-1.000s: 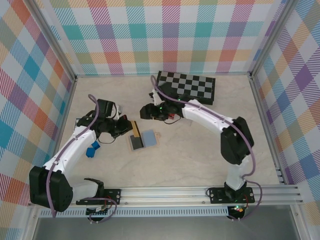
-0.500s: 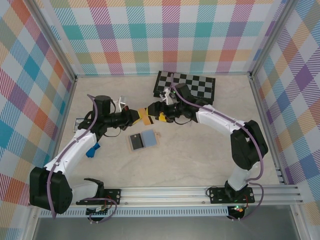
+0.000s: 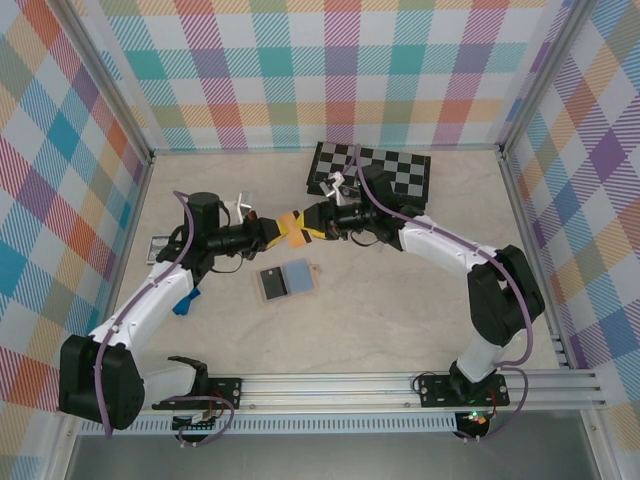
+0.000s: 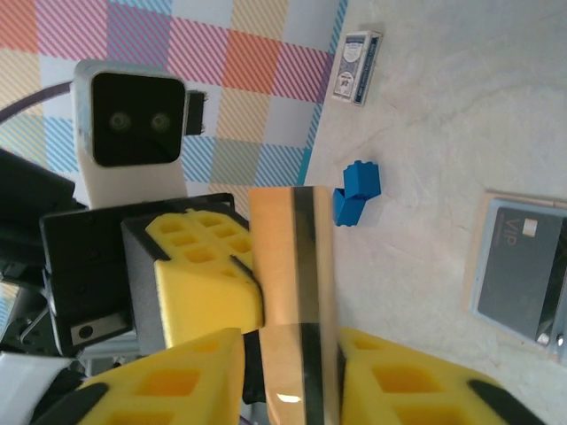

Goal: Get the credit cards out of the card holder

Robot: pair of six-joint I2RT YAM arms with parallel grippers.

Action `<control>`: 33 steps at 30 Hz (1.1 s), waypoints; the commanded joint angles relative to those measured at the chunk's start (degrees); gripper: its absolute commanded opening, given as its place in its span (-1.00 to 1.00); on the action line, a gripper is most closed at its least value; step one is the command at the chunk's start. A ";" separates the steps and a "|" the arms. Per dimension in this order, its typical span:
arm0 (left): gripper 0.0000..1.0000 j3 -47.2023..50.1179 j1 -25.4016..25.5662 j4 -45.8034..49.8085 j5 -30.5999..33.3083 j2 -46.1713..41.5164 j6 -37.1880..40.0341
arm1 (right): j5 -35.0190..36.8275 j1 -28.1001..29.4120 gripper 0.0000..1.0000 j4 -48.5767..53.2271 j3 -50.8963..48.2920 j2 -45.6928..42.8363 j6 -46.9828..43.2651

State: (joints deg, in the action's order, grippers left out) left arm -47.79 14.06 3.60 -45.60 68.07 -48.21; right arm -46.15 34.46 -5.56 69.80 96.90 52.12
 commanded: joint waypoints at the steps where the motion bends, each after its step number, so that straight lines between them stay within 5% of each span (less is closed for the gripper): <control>1: -1.00 1.57 -0.97 -0.72 0.23 -2.81 0.88 | -1.52 0.00 -0.58 -1.06 0.48 -2.24 -0.72; 5: -0.81 1.17 -0.97 1.52 1.57 -4.20 2.44 | -0.15 0.02 -0.86 4.94 2.56 -2.59 -5.74; 10: 0.46 -1.42 -1.04 15.77 11.23 -4.98 10.34 | 9.32 -0.18 -1.00 20.55 7.54 -4.44 -20.43; 14: 0.95 -2.15 -1.56 23.74 20.77 -4.79 16.83 | 25.01 -0.77 -1.00 32.51 10.61 -6.93 -34.94; 20: 1.00 -2.09 -3.23 29.85 31.09 -3.45 20.91 | 39.05 -3.74 -1.00 38.96 12.21 -9.30 -52.88; 33: 1.00 -3.04 -3.61 33.23 35.84 -2.06 22.37 | 43.81 -9.29 -1.00 50.19 20.94 0.62 -85.21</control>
State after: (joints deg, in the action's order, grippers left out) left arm -49.04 11.00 35.05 -11.42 66.76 -27.35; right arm -3.53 25.32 39.53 88.29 94.98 -22.59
